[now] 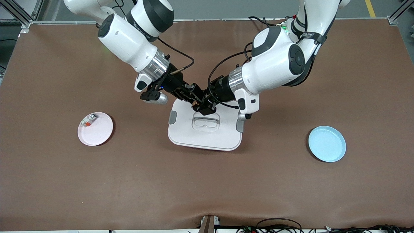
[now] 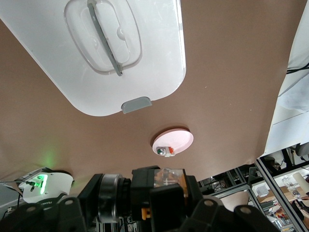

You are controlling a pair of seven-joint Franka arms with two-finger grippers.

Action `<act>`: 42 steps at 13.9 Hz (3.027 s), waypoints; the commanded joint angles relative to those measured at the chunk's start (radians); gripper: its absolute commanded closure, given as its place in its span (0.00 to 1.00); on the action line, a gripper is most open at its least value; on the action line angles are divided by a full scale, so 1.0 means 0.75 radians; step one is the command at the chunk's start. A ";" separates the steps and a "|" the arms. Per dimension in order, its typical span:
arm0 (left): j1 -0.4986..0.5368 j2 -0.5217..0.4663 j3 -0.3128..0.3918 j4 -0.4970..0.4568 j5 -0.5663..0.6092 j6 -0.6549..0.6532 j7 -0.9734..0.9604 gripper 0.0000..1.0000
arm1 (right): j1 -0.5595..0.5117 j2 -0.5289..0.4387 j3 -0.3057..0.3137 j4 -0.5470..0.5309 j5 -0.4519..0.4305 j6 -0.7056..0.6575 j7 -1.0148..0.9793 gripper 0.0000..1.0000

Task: Transfer orange switch to right arm and place
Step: 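Grasp the switch with the right gripper while the left gripper opens, then carry the switch to the pink plate while the left gripper withdraws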

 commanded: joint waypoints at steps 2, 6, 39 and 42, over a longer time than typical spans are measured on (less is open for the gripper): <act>-0.006 -0.003 -0.013 0.019 -0.020 -0.004 -0.029 1.00 | -0.003 0.015 0.004 0.031 0.029 -0.009 -0.003 1.00; -0.002 -0.007 -0.009 0.019 -0.004 -0.006 -0.011 0.01 | -0.005 0.015 0.004 0.033 0.029 -0.017 -0.003 1.00; 0.666 -0.410 0.005 0.007 0.936 -0.804 1.400 0.00 | -0.777 -0.077 -0.010 -0.128 -0.965 -0.691 -2.320 1.00; 0.638 -0.469 0.099 -0.016 0.925 -0.855 1.619 0.00 | -0.799 -0.069 -0.010 -0.224 -1.002 -0.554 -2.397 1.00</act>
